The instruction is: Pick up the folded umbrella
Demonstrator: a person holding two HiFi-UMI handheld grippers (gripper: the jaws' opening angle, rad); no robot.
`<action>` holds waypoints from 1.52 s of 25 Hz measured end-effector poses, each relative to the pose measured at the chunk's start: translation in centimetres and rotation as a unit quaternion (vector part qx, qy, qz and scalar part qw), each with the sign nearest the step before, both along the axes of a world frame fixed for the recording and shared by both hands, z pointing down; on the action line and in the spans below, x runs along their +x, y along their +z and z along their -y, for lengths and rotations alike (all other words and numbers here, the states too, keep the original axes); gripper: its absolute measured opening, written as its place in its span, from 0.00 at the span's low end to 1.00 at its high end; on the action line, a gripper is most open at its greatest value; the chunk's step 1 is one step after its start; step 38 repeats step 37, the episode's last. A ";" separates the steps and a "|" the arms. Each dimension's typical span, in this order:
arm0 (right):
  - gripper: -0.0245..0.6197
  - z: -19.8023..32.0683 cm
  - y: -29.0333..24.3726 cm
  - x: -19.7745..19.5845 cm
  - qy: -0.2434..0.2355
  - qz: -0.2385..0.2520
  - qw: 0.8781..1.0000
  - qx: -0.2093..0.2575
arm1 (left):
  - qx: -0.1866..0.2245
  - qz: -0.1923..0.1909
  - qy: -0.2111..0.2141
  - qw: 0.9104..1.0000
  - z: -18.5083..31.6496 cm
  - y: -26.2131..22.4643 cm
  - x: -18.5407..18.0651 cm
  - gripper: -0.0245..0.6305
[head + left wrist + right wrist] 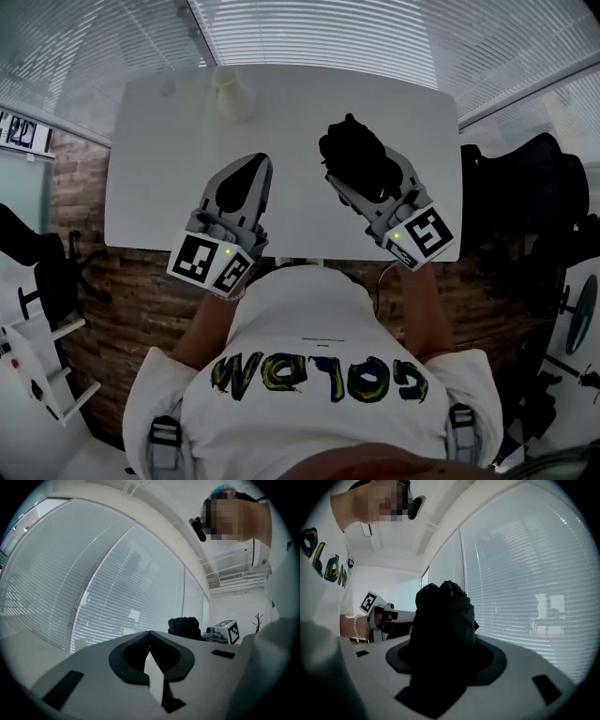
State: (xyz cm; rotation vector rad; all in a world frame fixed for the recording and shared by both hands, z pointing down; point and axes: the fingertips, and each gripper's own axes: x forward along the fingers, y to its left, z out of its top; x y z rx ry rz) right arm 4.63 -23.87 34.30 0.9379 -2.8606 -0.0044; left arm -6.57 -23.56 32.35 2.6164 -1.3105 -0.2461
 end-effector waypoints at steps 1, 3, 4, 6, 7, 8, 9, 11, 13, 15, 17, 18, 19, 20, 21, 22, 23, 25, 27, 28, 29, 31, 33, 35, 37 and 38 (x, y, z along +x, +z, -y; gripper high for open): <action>0.45 -0.2 -0.3 0.2 0.001 0.007 1.000 0.001 | 0.000 0.000 0.000 1.000 0.1 0.0 0.0 0.05; 0.45 -0.5 -0.8 0.7 0.006 0.014 1.000 0.005 | 0.000 0.000 -0.001 1.000 0.2 0.1 0.1 0.05; 0.45 -0.6 -1.0 0.9 0.009 0.016 1.000 0.006 | 0.000 -0.001 -0.001 1.000 0.3 0.1 0.1 0.05; 0.45 -0.9 -1.4 1.4 0.014 0.022 1.000 0.007 | 0.001 -0.001 0.000 1.000 0.4 0.1 0.1 0.05; 0.45 -1.1 -1.7 1.6 0.016 0.026 0.999 0.008 | 0.001 -0.001 0.000 1.000 0.4 0.0 0.1 0.05; 0.45 -1.2 -2.0 1.8 0.018 0.031 0.999 0.009 | 0.001 -0.001 0.000 1.000 0.4 0.0 0.0 0.05; 0.45 -1.4 -2.2 1.9 0.019 0.034 0.999 0.010 | 0.001 -0.001 0.000 1.000 0.4 0.0 0.0 0.05; 0.45 -1.5 -2.5 2.1 0.020 0.038 0.999 0.015 | 0.001 0.000 -0.001 1.000 0.4 0.0 -0.1 0.05; 0.45 -1.5 -2.6 2.4 0.021 0.041 0.999 0.018 | 0.000 -0.001 -0.001 1.000 0.6 0.1 0.1 0.05; 0.45 -1.3 -2.5 2.6 0.023 0.044 0.999 0.017 | 0.000 -0.002 -0.001 1.000 0.8 0.1 0.3 0.05; 0.45 -1.1 -2.5 2.8 0.024 0.047 0.998 0.015 | 0.001 -0.002 -0.001 1.000 1.0 0.1 0.4 0.05; 0.45 -1.1 -2.5 2.7 0.024 0.049 0.998 0.014 | 0.002 -0.002 0.000 1.000 1.0 0.0 0.3 0.05; 0.45 -1.1 -2.5 2.7 0.024 0.051 0.998 0.014 | 0.002 -0.001 0.000 1.000 1.0 0.0 0.3 0.05; 0.45 -1.2 -2.6 2.6 0.024 0.052 0.998 0.015 | 0.003 -0.001 -0.001 1.000 1.0 0.0 0.3 0.05; 0.45 -1.2 -2.6 2.6 0.024 0.052 0.998 0.015 | 0.003 -0.001 -0.001 1.000 1.0 -0.1 0.2 0.05; 0.45 -1.3 -2.6 2.7 0.025 0.053 0.998 0.015 | 0.003 -0.001 -0.001 1.000 0.9 -0.1 0.2 0.05; 0.45 -1.3 -2.7 2.7 0.025 0.053 0.998 0.015 | 0.004 -0.001 -0.001 1.000 0.9 -0.1 0.3 0.05; 0.45 -1.2 -2.8 2.8 0.025 0.055 0.998 0.016 | 0.004 -0.001 -0.001 1.000 0.9 -0.1 0.4 0.05; 0.45 -1.2 -2.8 2.9 0.025 0.055 0.998 0.016 | 0.003 0.000 0.000 1.000 0.9 -0.1 0.5 0.05; 0.45 -1.1 -2.8 2.9 0.025 0.055 0.998 0.015 | 0.002 0.000 0.000 1.000 1.0 0.0 0.5 0.05; 0.45 -1.1 -2.8 2.9 0.025 0.056 0.998 0.015 | 0.002 0.000 0.000 1.000 1.0 0.0 0.5 0.05; 0.45 -0.9 -2.8 2.9 0.025 0.057 0.998 0.014 | 0.001 0.000 0.000 1.000 1.1 0.0 0.5 0.05; 0.45 -0.8 -2.7 2.9 0.025 0.058 0.998 0.014 | 0.001 0.000 0.000 1.000 1.2 0.0 0.5 0.05; 0.45 -0.7 -2.8 2.9 0.024 0.059 0.998 0.014 | 0.002 0.000 0.000 1.000 1.3 0.0 0.4 0.05; 0.45 -0.5 -2.8 2.9 0.024 0.059 0.998 0.014 | 0.002 0.000 0.000 1.000 1.4 -0.1 0.5 0.05; 0.45 -0.5 -2.8 2.9 0.024 0.059 0.998 0.014 | 0.002 0.000 0.000 1.000 1.4 -0.1 0.5 0.05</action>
